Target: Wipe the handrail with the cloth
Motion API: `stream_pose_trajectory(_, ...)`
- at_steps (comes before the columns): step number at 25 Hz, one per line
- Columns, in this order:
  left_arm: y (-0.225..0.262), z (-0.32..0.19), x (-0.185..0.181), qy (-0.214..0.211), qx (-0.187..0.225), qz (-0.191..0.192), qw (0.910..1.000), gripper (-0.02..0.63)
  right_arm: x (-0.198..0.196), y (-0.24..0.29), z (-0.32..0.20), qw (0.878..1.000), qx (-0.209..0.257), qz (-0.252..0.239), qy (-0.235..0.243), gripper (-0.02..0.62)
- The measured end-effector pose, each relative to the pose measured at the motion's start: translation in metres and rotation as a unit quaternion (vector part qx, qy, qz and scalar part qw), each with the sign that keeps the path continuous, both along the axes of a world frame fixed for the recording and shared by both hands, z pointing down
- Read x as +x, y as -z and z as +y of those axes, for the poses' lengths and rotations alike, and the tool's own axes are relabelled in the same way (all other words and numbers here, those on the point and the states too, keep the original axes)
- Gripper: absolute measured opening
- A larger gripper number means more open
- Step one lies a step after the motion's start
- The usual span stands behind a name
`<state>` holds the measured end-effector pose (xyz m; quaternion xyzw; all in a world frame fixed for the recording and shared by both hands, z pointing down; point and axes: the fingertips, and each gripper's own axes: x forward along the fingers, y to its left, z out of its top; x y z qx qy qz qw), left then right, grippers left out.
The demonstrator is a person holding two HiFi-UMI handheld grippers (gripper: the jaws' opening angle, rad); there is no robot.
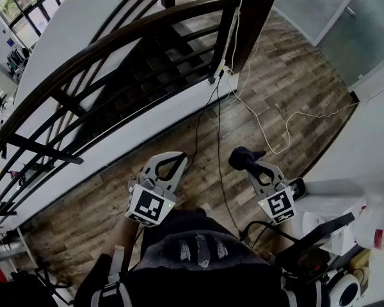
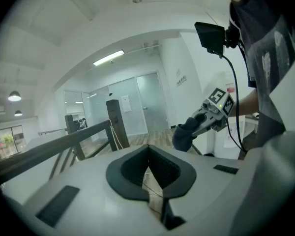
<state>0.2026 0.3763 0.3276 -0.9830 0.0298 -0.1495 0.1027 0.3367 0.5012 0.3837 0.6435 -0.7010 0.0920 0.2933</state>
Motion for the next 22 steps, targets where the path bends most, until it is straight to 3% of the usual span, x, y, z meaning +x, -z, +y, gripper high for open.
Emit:
stream_pose_trajectory(4,-0.019,-0.054,0.015,0.001,-0.004,-0.011,0.9999,0.008,0.03,-0.013,-0.057,1.0,-0.018,0.016,-0.006,0.04)
stream_pose_trajectory(9,-0.038,-0.166,0.037,0.017,-0.025,-0.005,0.9995,0.008,0.057,-0.023,-0.176,0.998,-0.053,0.037,0.012,0.04)
stream_pose_trajectory(12,-0.038,-0.222,0.062,0.006,-0.031,-0.005,0.9995,0.008,0.091,-0.008,-0.246,0.999,-0.037,0.027,-0.014,0.04)
stream_pose_trajectory(15,-0.025,-0.261,0.09,-0.011,-0.012,-0.011,0.9998,0.008,0.146,0.003,-0.316,0.998,-0.009,0.0,-0.066,0.041)
stream_pose_trajectory(18,-0.026,-0.278,0.117,-0.008,-0.014,-0.029,0.9994,0.008,0.223,-0.007,-0.385,0.995,-0.011,0.031,-0.094,0.041)
stream_pose_trajectory(22,-0.052,-0.295,0.161,0.026,0.008,-0.093,0.9953,0.008,0.34,-0.037,-0.498,0.992,-0.017,0.069,-0.106,0.041)
